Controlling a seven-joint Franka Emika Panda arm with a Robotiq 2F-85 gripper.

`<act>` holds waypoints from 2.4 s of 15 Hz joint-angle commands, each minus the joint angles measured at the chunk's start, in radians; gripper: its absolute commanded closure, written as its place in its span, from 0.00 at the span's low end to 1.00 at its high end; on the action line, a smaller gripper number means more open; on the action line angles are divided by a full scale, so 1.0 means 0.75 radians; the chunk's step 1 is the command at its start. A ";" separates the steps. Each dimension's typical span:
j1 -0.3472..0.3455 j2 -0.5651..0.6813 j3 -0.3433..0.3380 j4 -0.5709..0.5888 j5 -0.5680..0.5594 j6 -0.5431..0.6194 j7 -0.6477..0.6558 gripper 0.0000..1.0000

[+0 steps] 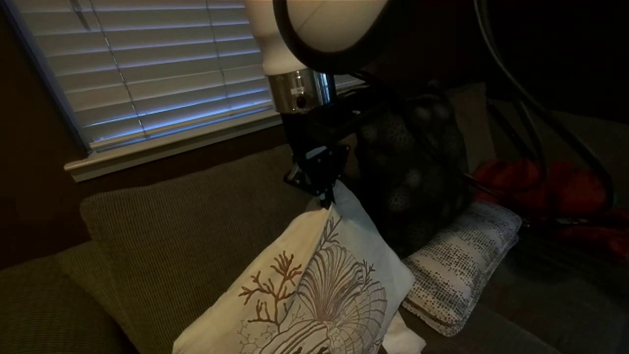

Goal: Move the white pillow on the left to the right.

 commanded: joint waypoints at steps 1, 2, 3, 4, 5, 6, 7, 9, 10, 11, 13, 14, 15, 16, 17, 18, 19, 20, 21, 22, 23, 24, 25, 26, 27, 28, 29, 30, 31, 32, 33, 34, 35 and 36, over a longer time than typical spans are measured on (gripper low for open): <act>0.054 -0.074 -0.004 -0.055 -0.119 -0.013 -0.037 0.99; 0.068 -0.089 -0.001 -0.067 -0.146 -0.016 -0.036 0.99; 0.081 -0.105 0.002 -0.083 -0.173 -0.016 -0.039 0.99; 0.088 -0.120 0.005 -0.097 -0.195 -0.015 -0.047 0.99; 0.106 -0.143 -0.001 -0.116 -0.232 -0.027 -0.024 0.99; 0.116 -0.168 -0.003 -0.138 -0.262 -0.036 -0.012 0.99; 0.122 -0.191 -0.002 -0.157 -0.289 -0.048 -0.002 0.99; 0.125 -0.240 0.006 -0.199 -0.334 -0.067 0.004 0.99; 0.122 -0.269 0.011 -0.219 -0.349 -0.077 0.010 0.99; 0.117 -0.304 0.019 -0.249 -0.357 -0.072 0.016 0.99; 0.112 -0.362 0.033 -0.284 -0.361 -0.096 0.051 0.99; 0.108 -0.385 0.045 -0.294 -0.335 -0.109 0.085 0.99; 0.103 -0.406 0.055 -0.302 -0.318 -0.122 0.111 0.99; 0.102 -0.424 0.068 -0.302 -0.304 -0.143 0.145 0.99; 0.100 -0.439 0.080 -0.307 -0.299 -0.160 0.175 0.99; 0.099 -0.454 0.092 -0.309 -0.303 -0.182 0.203 0.99; 0.101 -0.470 0.105 -0.307 -0.304 -0.214 0.239 0.99; 0.099 -0.493 0.116 -0.324 -0.309 -0.235 0.283 0.99; 0.095 -0.517 0.127 -0.335 -0.305 -0.259 0.309 0.99; 0.085 -0.542 0.138 -0.351 -0.283 -0.279 0.339 0.99; 0.079 -0.563 0.147 -0.362 -0.266 -0.298 0.382 0.99; 0.074 -0.587 0.155 -0.381 -0.267 -0.309 0.421 0.99; 0.067 -0.619 0.160 -0.408 -0.279 -0.321 0.460 0.99; 0.061 -0.645 0.167 -0.430 -0.304 -0.336 0.492 0.99; 0.053 -0.676 0.173 -0.454 -0.328 -0.354 0.518 0.99; 0.043 -0.705 0.178 -0.481 -0.353 -0.369 0.538 0.99; 0.032 -0.733 0.185 -0.501 -0.381 -0.396 0.551 0.99; 0.019 -0.760 0.187 -0.524 -0.404 -0.413 0.587 0.99; 0.003 -0.796 0.191 -0.558 -0.431 -0.418 0.612 0.99; -0.012 -0.824 0.195 -0.583 -0.468 -0.444 0.644 0.99; -0.029 -0.855 0.200 -0.613 -0.493 -0.446 0.658 0.99; -0.047 -0.885 0.204 -0.640 -0.517 -0.452 0.674 0.99; -0.064 -0.918 0.207 -0.667 -0.532 -0.451 0.688 0.99; -0.083 -0.951 0.211 -0.692 -0.546 -0.450 0.704 0.99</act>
